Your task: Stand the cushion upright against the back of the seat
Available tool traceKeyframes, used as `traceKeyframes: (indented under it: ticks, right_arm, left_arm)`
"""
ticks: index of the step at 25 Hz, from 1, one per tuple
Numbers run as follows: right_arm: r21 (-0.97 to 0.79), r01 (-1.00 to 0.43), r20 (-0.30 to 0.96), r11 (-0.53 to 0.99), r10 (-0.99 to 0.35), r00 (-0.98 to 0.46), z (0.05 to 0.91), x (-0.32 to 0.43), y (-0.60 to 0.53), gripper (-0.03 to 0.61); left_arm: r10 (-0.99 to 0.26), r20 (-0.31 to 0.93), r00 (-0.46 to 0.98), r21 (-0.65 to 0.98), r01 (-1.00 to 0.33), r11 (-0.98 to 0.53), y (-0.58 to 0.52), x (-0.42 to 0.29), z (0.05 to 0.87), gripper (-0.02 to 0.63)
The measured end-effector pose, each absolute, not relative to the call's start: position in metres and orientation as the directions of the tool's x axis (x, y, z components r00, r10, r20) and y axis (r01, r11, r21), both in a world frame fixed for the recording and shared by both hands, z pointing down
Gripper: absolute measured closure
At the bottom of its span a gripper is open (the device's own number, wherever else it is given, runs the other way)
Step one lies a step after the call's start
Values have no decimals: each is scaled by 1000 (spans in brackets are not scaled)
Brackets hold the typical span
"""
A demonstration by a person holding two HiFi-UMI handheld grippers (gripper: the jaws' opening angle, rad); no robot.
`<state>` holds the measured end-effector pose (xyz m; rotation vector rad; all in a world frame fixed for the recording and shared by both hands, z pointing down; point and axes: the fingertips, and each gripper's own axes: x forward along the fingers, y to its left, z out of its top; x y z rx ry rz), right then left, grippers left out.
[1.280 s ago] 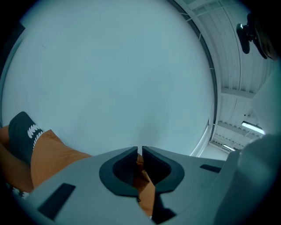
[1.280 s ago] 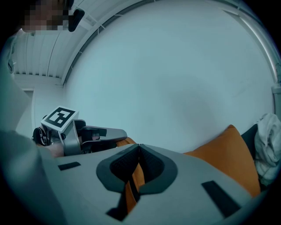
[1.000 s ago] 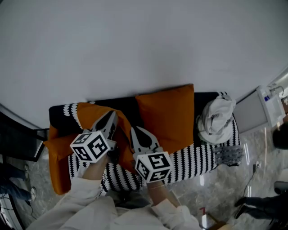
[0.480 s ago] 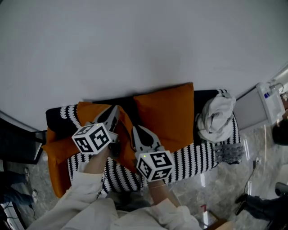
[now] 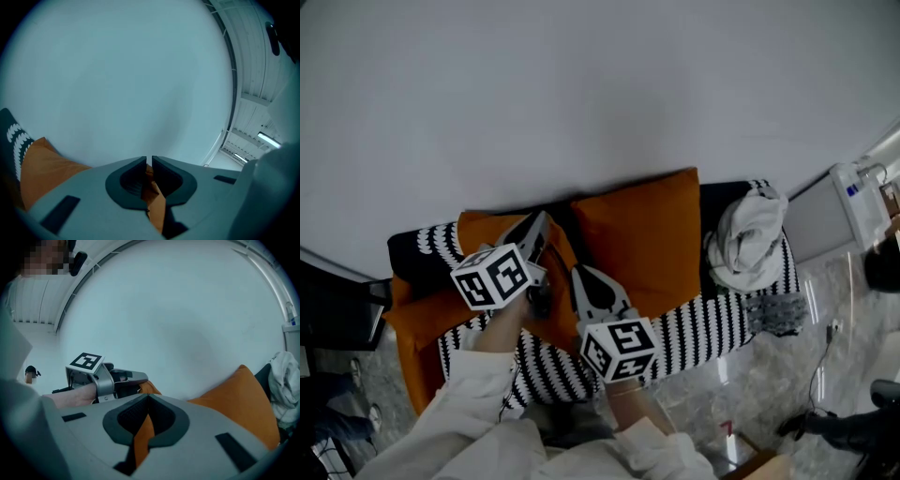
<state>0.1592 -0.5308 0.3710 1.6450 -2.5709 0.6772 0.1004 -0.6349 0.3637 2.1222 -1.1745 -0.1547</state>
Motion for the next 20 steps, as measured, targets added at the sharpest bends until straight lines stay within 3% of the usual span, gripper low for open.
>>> traceKeyframes:
  ticks: [20]
  right_arm:
    - [-277, -907, 217, 316, -899, -380, 369, 182, -602, 566]
  left_arm:
    - [-737, 233, 635, 654, -663, -365, -678, 137, 391, 575]
